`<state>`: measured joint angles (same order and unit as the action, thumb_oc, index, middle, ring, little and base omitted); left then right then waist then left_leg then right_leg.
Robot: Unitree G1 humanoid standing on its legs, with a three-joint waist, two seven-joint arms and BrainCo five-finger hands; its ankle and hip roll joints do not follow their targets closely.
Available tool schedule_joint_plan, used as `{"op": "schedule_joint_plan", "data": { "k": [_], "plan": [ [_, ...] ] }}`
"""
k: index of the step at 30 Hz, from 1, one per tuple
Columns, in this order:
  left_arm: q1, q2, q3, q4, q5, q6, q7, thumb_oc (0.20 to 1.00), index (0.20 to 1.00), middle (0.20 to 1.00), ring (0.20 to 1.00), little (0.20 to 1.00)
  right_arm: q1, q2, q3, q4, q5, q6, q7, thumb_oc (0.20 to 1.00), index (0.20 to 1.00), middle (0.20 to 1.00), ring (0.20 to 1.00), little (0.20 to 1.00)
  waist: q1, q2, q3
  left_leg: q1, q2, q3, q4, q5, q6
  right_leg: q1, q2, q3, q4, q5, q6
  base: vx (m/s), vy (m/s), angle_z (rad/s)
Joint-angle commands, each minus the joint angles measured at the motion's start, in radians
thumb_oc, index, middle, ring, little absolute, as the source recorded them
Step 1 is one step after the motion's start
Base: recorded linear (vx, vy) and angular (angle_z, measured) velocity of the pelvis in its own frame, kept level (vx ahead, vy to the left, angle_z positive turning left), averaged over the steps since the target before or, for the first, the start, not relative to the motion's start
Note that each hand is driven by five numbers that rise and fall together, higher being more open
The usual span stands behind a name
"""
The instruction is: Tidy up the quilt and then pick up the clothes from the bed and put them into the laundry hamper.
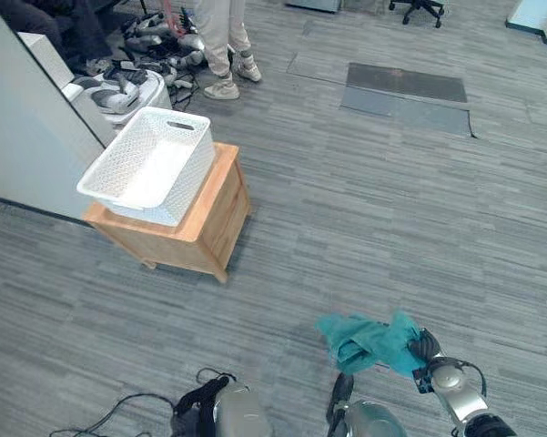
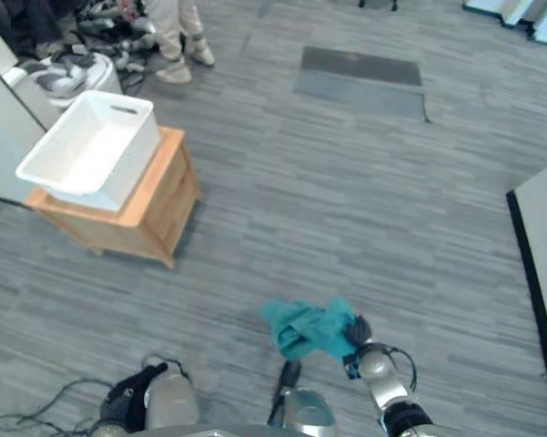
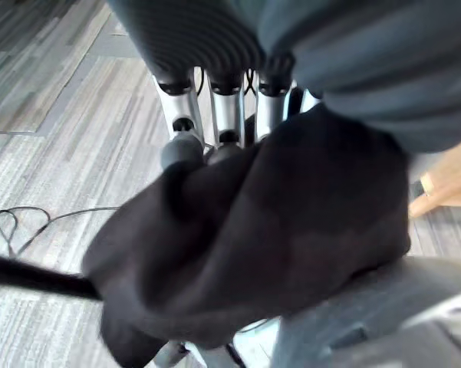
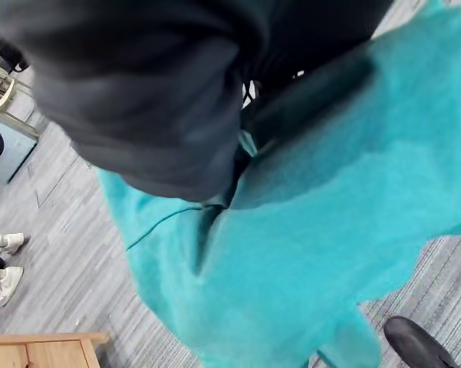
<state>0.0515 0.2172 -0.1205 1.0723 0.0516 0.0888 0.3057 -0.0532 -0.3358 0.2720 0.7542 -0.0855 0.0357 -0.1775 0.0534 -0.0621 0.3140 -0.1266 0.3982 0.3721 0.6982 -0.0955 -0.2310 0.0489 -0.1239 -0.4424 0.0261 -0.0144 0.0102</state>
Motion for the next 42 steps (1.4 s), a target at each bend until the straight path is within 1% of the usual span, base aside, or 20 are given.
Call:
{"op": "schedule_joint_plan", "data": {
  "k": [1,3,5,9,11,13,14,16,17,18,20,22,25,28,29,30,31,33,38,42],
  "plan": [
    [0.024,0.028,0.068,-0.038,-0.012,-0.008,-0.006,0.200,0.200,0.200,0.200,0.200,-0.026,0.008,-0.031,-0.005,-0.043,-0.012,0.042,0.200,0.200,0.200,0.200,0.200,0.077,0.018,0.004,-0.060,0.058,0.465,-0.280,0.054,0.122,0.263,0.024,-0.196,-0.113,-0.155,0.074,0.55,0.048,1.44],
    [0.037,0.024,0.080,-0.031,-0.006,0.008,-0.009,0.200,0.200,0.200,0.200,0.200,-0.023,0.005,-0.033,0.007,-0.052,-0.009,0.037,0.200,0.200,0.200,0.200,0.200,0.067,0.025,-0.015,-0.038,0.055,0.576,-0.434,0.090,0.150,0.298,0.055,-0.245,-0.108,-0.189,0.067,0.55,0.045,2.20],
    [0.042,0.028,0.084,-0.003,-0.007,0.026,-0.019,0.200,0.200,0.200,0.200,0.200,-0.025,0.020,-0.026,0.017,-0.053,-0.005,0.041,0.200,0.200,0.200,0.200,0.200,0.078,0.022,-0.037,-0.024,0.048,0.551,-0.507,0.077,0.194,0.319,0.075,-0.270,0.019,-0.203,0.081,0.81,0.163,1.58],
    [0.024,0.035,0.072,0.047,-0.015,0.036,-0.020,0.200,0.200,0.200,0.200,0.200,-0.024,0.058,-0.031,0.027,-0.049,-0.003,0.036,0.200,0.200,0.200,0.200,0.200,0.033,0.008,-0.020,0.108,-0.095,0.528,-0.592,0.005,0.251,0.180,-0.138,-0.273,0.635,-0.018,0.192,0.65,0.263,0.87],
    [-0.006,0.057,0.055,0.038,-0.006,0.029,-0.017,0.200,0.200,0.200,0.200,0.200,-0.031,0.063,-0.040,-0.006,-0.039,-0.002,0.037,0.200,0.200,0.200,0.200,0.200,-0.019,0.014,-0.009,0.181,-0.110,0.512,-0.663,-0.006,0.256,0.053,-0.232,-0.233,0.813,0.071,0.225,0.48,0.081,1.43],
    [-0.038,0.079,0.033,-0.002,-0.006,0.021,-0.016,0.200,0.200,0.200,0.200,0.200,-0.035,0.053,-0.042,-0.030,-0.042,0.001,0.040,0.200,0.200,0.200,0.200,0.200,-0.049,0.022,-0.003,0.240,-0.138,0.443,-0.731,0.005,0.241,-0.027,-0.321,-0.226,0.697,-0.020,0.176,0.63,-0.192,1.00],
    [-0.044,0.084,0.019,-0.022,0.002,0.016,-0.021,0.200,0.200,0.200,0.200,0.200,-0.034,0.041,-0.046,-0.034,-0.040,0.002,0.040,0.200,0.200,0.200,0.200,0.200,-0.060,0.027,-0.001,0.257,-0.138,0.416,-0.744,0.011,0.225,-0.056,-0.321,-0.204,0.582,-0.056,0.148,0.61,-0.338,0.69],
    [-0.049,0.085,0.013,-0.027,0.008,0.016,-0.023,0.200,0.200,0.200,0.200,0.200,-0.030,0.035,-0.049,-0.037,-0.036,0.003,0.039,0.200,0.200,0.200,0.200,0.200,-0.062,0.033,-0.004,0.269,-0.132,0.394,-0.754,0.025,0.207,-0.060,-0.302,-0.190,0.461,-0.063,0.132,0.37,-0.351,0.68],
    [-0.060,0.090,-0.009,-0.049,0.035,0.003,-0.027,0.200,0.200,0.200,0.200,0.200,-0.023,0.023,-0.067,-0.030,-0.024,0.007,0.025,0.200,0.200,0.200,0.200,0.200,-0.080,0.026,-0.008,0.285,-0.118,0.355,-0.761,0.039,0.161,-0.066,-0.290,-0.111,0.115,-0.010,0.150,0.31,-0.361,0.73],
    [-0.060,0.090,-0.009,-0.049,0.035,0.003,-0.027,0.200,0.200,0.200,0.200,0.200,-0.023,0.023,-0.068,-0.030,-0.024,0.007,0.025,0.200,0.200,0.200,0.200,0.200,-0.080,0.027,-0.008,0.285,-0.116,0.355,-0.761,0.039,0.160,-0.064,-0.287,-0.113,0.111,-0.008,0.150,0.66,-0.674,0.83],
    [-0.072,0.094,-0.016,-0.049,0.062,-0.007,-0.030,0.200,0.200,0.200,0.200,0.200,-0.002,0.028,-0.112,-0.021,0.001,0.018,0.011,0.200,0.200,0.200,0.200,0.200,-0.147,0.028,-0.011,0.327,-0.083,0.268,-0.782,0.032,0.101,-0.118,-0.325,0.163,-0.100,0.092,0.207,0.63,-0.591,0.65],
    [-0.068,0.102,-0.016,-0.024,0.085,-0.007,-0.034,0.200,0.200,0.200,0.200,0.200,0.021,0.030,-0.120,-0.026,0.011,0.016,0.015,0.200,0.200,0.200,0.200,0.200,-0.157,0.022,-0.015,0.376,-0.059,0.248,-0.781,0.028,0.079,-0.146,-0.335,0.246,-0.078,0.101,0.217,0.51,-0.563,0.99],
    [-0.054,0.101,-0.008,-0.007,0.074,-0.016,-0.029,0.200,0.200,0.200,0.200,0.200,0.025,0.020,-0.093,-0.038,-0.006,0.004,0.031,0.200,0.200,0.200,0.200,0.200,-0.157,0.011,-0.025,0.405,-0.004,0.246,-0.715,0.067,0.053,-0.107,-0.280,0.211,-0.036,0.071,0.227,0.37,-0.620,0.60],
    [-0.042,0.071,0.003,-0.007,0.050,-0.009,-0.011,0.200,0.200,0.200,0.200,0.200,0.008,-0.016,-0.079,-0.074,-0.044,-0.008,0.022,0.200,0.200,0.200,0.200,0.200,-0.149,0.042,0.000,0.265,0.152,0.259,-0.409,0.190,0.053,0.011,-0.170,0.069,-0.100,0.036,0.167,0.28,-0.673,0.51],
    [-0.038,0.057,0.008,-0.026,0.052,-0.008,-0.007,0.200,0.200,0.200,0.200,0.200,-0.004,-0.036,-0.069,-0.101,-0.057,-0.007,0.021,0.200,0.200,0.200,0.200,0.200,-0.137,0.036,0.009,0.219,0.121,0.295,-0.335,0.144,0.074,0.057,-0.137,0.043,-0.113,0.009,0.128,0.20,-0.495,0.62],
    [-0.038,0.057,0.007,-0.027,0.052,-0.008,-0.007,0.200,0.200,0.200,0.200,0.200,-0.004,-0.037,-0.069,-0.101,-0.057,-0.007,0.021,0.200,0.200,0.200,0.200,0.200,-0.138,0.036,0.010,0.216,0.121,0.292,-0.328,0.138,0.077,0.057,-0.139,0.041,-0.113,0.009,0.129,0.15,-0.372,0.53],
    [-0.037,0.053,0.007,-0.035,0.052,-0.012,-0.008,0.200,0.200,0.200,0.200,0.200,-0.025,-0.048,-0.064,-0.116,-0.059,-0.005,0.018,0.200,0.200,0.200,0.200,0.200,-0.118,0.030,0.020,0.146,0.016,0.228,-0.303,0.035,0.105,0.069,-0.131,0.045,-0.113,-0.001,0.123,0.06,-0.160,0.18],
    [-0.025,0.041,0.000,-0.040,0.045,-0.021,-0.016,0.200,0.200,0.200,0.200,0.200,-0.034,-0.053,-0.061,-0.124,-0.072,-0.006,0.024,0.200,0.200,0.200,0.200,0.200,-0.107,0.017,0.009,0.106,-0.107,0.203,-0.352,-0.040,0.126,0.089,-0.103,0.036,-0.113,-0.001,0.121,0.14,-0.201,-0.09],
    [-0.005,0.029,-0.018,-0.078,0.058,-0.026,-0.039,0.200,0.200,0.200,0.200,0.200,-0.008,-0.080,-0.093,-0.189,-0.105,-0.028,0.009,0.200,0.200,0.200,0.200,0.200,-0.112,0.021,-0.017,0.218,-0.182,0.287,-0.554,-0.018,0.153,0.105,-0.038,0.001,-0.084,-0.015,0.125,0.14,-0.046,-0.06],
    [-0.016,0.053,-0.016,-0.067,0.093,-0.013,-0.045,0.200,0.200,0.200,0.200,0.200,0.004,-0.082,-0.100,-0.276,-0.137,-0.038,0.010,0.200,0.200,0.200,0.200,0.200,-0.149,0.010,-0.006,0.317,-0.219,0.282,-0.724,0.007,0.175,-0.039,-0.076,0.017,0.224,0.006,0.175,-0.01,0.053,0.13]
  ]
}}
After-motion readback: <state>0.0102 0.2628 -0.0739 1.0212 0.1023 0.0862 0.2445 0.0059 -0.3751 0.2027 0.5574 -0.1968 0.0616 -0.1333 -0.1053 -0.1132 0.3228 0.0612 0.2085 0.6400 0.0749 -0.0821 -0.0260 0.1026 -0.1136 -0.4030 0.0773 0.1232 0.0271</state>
